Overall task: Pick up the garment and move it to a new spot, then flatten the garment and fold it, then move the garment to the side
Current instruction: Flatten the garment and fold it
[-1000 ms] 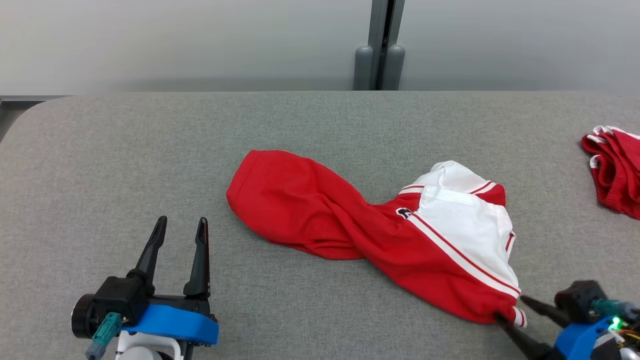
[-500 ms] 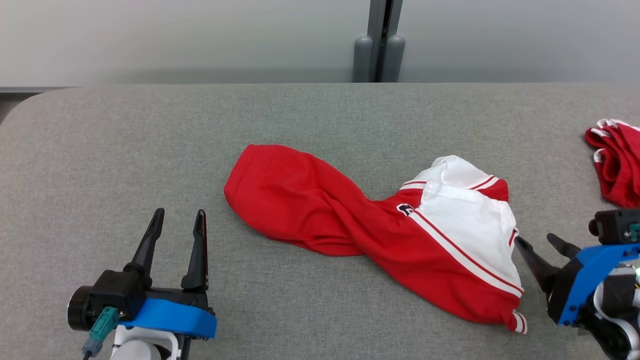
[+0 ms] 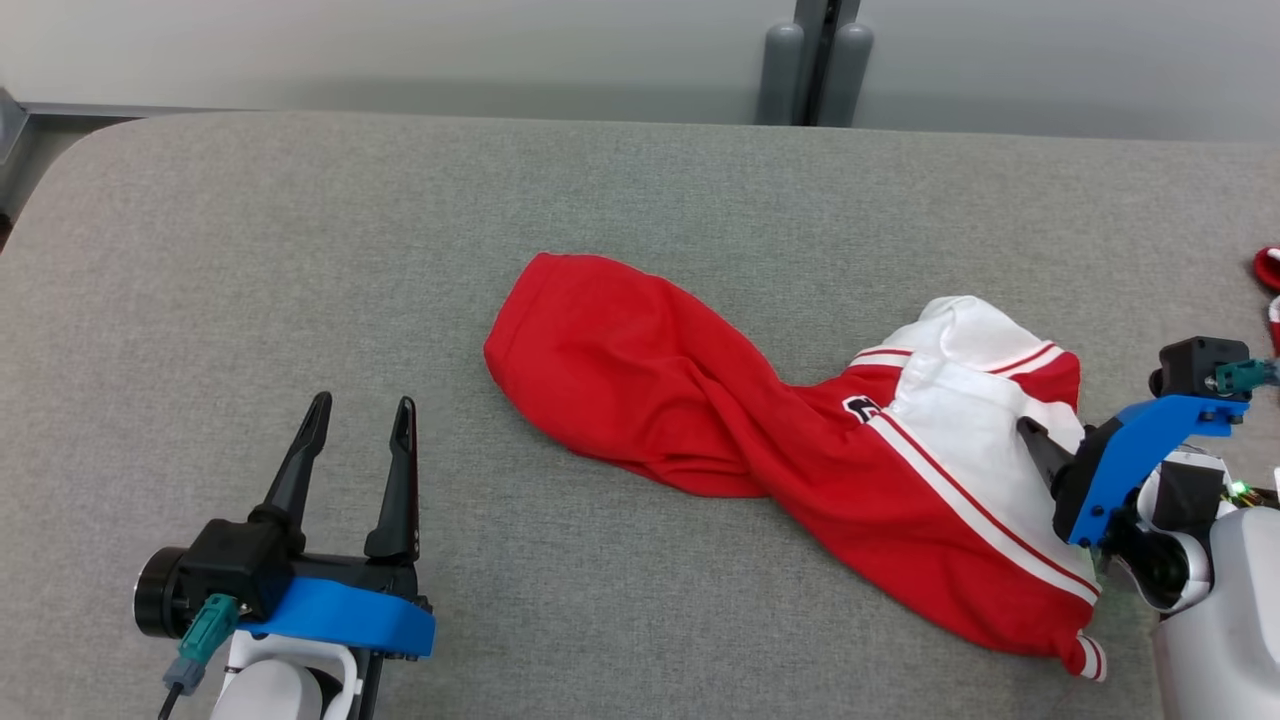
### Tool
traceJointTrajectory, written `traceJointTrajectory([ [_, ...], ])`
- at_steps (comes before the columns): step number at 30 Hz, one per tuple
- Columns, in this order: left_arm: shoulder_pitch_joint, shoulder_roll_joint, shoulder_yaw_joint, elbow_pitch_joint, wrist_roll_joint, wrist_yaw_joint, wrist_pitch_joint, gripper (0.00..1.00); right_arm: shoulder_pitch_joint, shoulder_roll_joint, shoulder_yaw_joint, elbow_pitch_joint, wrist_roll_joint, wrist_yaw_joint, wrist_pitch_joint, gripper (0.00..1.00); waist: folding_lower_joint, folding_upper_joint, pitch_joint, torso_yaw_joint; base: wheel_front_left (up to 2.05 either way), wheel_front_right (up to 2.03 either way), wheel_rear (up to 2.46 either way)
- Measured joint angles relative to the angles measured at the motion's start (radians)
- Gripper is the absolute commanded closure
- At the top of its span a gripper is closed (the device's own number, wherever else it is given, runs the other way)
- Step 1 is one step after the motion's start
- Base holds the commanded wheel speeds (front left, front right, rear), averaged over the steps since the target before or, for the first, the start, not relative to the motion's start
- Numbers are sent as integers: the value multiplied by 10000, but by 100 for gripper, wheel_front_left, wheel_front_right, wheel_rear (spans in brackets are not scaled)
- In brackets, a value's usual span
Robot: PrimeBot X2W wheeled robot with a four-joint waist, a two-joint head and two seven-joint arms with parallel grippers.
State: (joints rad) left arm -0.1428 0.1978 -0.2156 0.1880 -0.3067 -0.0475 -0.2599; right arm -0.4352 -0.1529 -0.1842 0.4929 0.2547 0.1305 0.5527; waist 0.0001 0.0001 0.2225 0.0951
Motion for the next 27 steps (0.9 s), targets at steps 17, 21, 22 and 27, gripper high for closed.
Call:
traceJointTrajectory([
  [17, 83, 113, -127, 15, -90, 86, 4, 0, 117, -19, 769, 305, 48, 0, -872, 53, -1, 0, -175, -20, 0, 0, 0],
  [21, 84, 125, -169, 2, -104, 113, 19, 0, 187, -130, 1005, 102, -100, 0, -1097, 100, -2, 0, -214, -61, 0, 0, 0],
  [22, 87, 130, -180, 4, -105, 113, 23, 0, 221, -171, 1122, 48, -203, 0, -1179, 100, -1, 0, -233, -59, 0, 0, 0],
  [27, 151, 144, -240, 17, -119, 119, 31, 0, 403, -288, 1701, -604, -132, 0, -1507, 100, -2, 0, -405, 9, 0, 0, 0],
])
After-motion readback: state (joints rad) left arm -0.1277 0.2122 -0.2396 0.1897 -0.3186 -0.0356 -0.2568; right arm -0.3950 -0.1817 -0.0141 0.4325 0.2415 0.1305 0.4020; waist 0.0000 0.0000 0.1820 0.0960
